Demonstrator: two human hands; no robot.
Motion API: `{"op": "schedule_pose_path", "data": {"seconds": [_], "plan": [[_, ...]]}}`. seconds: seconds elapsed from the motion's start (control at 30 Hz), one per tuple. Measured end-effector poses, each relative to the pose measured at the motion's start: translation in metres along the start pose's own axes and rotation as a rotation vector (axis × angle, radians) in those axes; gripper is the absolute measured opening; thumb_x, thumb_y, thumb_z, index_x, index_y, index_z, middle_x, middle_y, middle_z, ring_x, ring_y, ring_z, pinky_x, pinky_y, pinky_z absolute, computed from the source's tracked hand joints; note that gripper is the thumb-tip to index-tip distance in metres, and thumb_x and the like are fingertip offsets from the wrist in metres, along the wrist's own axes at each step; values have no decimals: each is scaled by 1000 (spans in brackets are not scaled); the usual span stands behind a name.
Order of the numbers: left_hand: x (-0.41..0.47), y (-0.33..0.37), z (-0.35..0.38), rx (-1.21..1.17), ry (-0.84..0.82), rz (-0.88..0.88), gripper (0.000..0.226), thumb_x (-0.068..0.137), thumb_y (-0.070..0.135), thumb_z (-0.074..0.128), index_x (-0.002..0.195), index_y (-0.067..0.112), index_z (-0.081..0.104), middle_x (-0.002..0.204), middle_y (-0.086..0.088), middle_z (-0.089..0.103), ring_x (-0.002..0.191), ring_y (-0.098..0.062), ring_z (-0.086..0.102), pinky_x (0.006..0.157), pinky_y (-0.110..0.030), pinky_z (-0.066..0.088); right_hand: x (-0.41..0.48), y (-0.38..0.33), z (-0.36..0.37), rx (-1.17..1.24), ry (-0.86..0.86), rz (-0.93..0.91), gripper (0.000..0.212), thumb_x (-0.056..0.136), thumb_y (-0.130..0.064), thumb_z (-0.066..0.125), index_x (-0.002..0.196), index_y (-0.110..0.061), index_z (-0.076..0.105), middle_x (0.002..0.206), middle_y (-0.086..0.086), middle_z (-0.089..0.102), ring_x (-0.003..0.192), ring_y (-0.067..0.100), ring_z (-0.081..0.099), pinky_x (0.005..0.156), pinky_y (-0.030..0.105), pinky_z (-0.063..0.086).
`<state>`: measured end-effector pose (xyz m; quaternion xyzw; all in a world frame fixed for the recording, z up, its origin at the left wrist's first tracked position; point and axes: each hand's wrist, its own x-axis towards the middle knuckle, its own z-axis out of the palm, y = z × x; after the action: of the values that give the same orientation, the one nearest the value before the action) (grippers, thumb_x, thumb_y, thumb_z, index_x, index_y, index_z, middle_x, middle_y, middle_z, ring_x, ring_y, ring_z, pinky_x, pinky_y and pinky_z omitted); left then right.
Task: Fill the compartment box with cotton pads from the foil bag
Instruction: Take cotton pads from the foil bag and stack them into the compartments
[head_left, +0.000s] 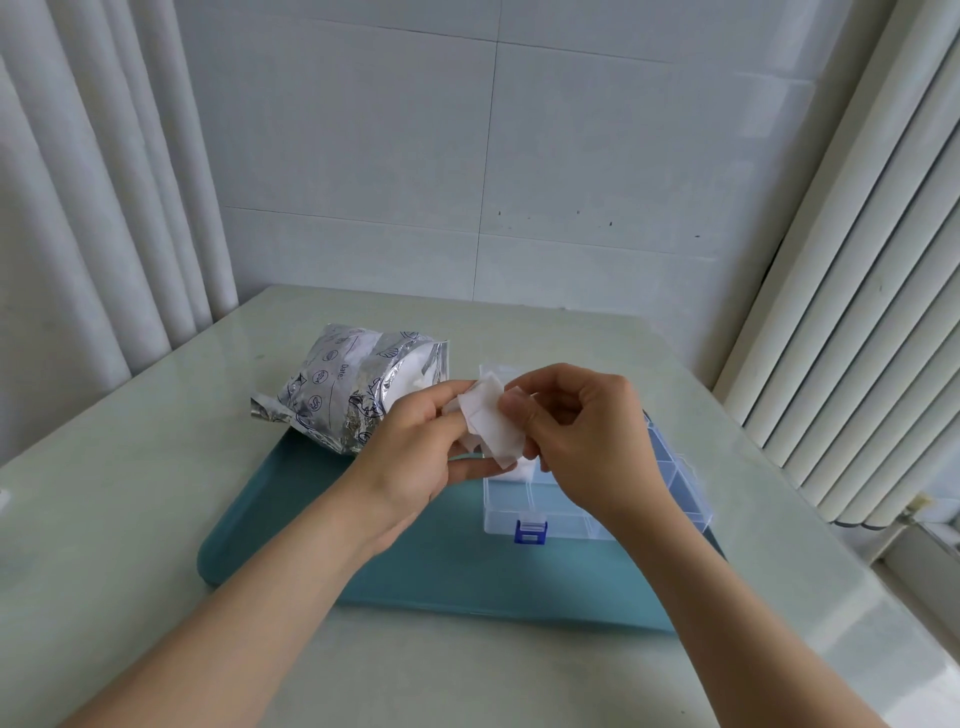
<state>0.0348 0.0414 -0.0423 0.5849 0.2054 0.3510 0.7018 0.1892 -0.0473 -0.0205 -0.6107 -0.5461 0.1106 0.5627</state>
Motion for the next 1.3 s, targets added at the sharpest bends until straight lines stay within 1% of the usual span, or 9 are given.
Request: {"op": "schedule_pose_path", "data": {"seconds": [0.13, 0.23, 0.3, 0.47, 0.67, 0.8, 0.9, 1.13, 1.3], "plan": [[-2, 6, 1, -104, 21, -74, 38, 107, 4, 37, 118, -5, 73, 115, -36, 68, 114, -50, 68, 84, -47, 63, 2, 4, 2, -43, 6, -12, 2, 93, -13, 79, 91, -14, 80, 63, 2, 71, 53, 20, 63, 51, 22, 50], [-2, 7, 3, -138, 17, -106, 37, 110, 19, 45, 118, -3, 74, 114, -32, 69, 110, -43, 71, 85, -48, 63, 1, 6, 4, -102, 16, -54, 5, 90, -15, 82, 89, -20, 81, 69, -2, 74, 63, 21, 65, 60, 30, 55], [-3, 8, 3, -116, -3, -99, 37, 110, 21, 48, 118, -3, 74, 116, -34, 68, 107, -37, 71, 86, -47, 63, 1, 6, 4, -133, 31, -76, 7, 89, -16, 83, 88, -22, 82, 72, -9, 75, 67, 15, 65, 63, 23, 53], [-5, 4, 3, 45, -68, -48, 35, 111, 5, 44, 119, 9, 77, 108, -20, 76, 96, -22, 74, 85, -39, 63, 1, 7, 4, -256, 123, -134, 7, 88, -22, 84, 91, -28, 83, 73, -9, 71, 71, 14, 60, 64, 18, 47], [-4, 2, 3, 25, -48, -83, 38, 113, 6, 40, 116, 8, 78, 105, -19, 75, 95, -27, 75, 85, -45, 63, 1, 8, 1, -393, 216, -107, 9, 86, -34, 86, 85, -27, 79, 57, -12, 63, 57, 8, 58, 61, 25, 50], [-3, 2, 2, 15, 21, -81, 36, 112, 5, 40, 119, 6, 75, 122, -32, 68, 108, -43, 73, 83, -45, 64, 2, 0, -4, -170, 166, -9, 14, 84, -28, 88, 78, -23, 77, 58, -5, 68, 46, 8, 51, 51, 16, 42], [-4, 3, 3, -43, 35, -97, 36, 114, 9, 39, 121, 1, 73, 125, -34, 67, 107, -42, 74, 84, -46, 64, 0, -2, 0, -76, 52, 36, 15, 84, -27, 88, 78, -22, 76, 61, -1, 71, 49, 10, 57, 51, 23, 47], [-7, 2, 8, -3, -92, -62, 37, 115, 23, 42, 124, 1, 70, 121, -32, 69, 104, -31, 73, 94, -51, 62, -4, 1, 9, -151, 138, 79, 20, 85, -37, 86, 74, -26, 74, 63, -7, 73, 60, 12, 71, 61, 42, 61], [-3, -1, 7, 41, 12, 12, 33, 116, 13, 38, 133, 9, 67, 128, -18, 72, 116, -34, 72, 90, -45, 63, -3, 1, 9, -179, 228, 72, 7, 91, -37, 73, 96, -32, 75, 80, -11, 71, 64, 7, 60, 65, 26, 46]]}}
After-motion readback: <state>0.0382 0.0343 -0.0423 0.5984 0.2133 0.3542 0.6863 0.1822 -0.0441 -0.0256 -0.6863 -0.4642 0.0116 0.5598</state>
